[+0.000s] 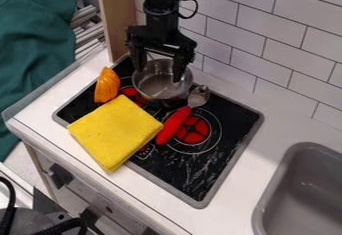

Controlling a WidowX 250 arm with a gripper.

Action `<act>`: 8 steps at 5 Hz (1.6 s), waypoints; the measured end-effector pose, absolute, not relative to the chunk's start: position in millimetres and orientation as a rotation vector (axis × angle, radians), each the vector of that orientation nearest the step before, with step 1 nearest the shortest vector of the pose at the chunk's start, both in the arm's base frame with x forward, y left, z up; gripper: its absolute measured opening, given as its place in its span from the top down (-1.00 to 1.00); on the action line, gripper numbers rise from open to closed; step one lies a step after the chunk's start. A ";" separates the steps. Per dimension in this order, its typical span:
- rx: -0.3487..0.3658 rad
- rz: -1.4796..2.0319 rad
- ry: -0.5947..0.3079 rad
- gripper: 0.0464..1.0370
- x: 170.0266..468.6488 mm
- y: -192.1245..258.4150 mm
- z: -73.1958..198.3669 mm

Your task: Moved the red object to the right side of right side burner

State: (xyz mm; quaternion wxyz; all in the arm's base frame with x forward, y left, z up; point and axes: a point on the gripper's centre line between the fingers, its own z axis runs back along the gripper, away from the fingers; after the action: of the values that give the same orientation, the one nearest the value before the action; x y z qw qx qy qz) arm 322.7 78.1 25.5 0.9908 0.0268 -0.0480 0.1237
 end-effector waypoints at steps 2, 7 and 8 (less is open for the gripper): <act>0.044 0.252 -0.012 -0.94 297.5 66.1 -2.3; 0.043 0.202 -0.090 -0.94 275.5 18.6 -9.4; 0.049 0.187 -0.076 -0.94 293.1 14.0 -14.1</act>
State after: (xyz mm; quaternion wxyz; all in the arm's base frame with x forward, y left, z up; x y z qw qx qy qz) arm 293.1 14.0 -14.1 0.9946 0.0243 -0.0382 0.0931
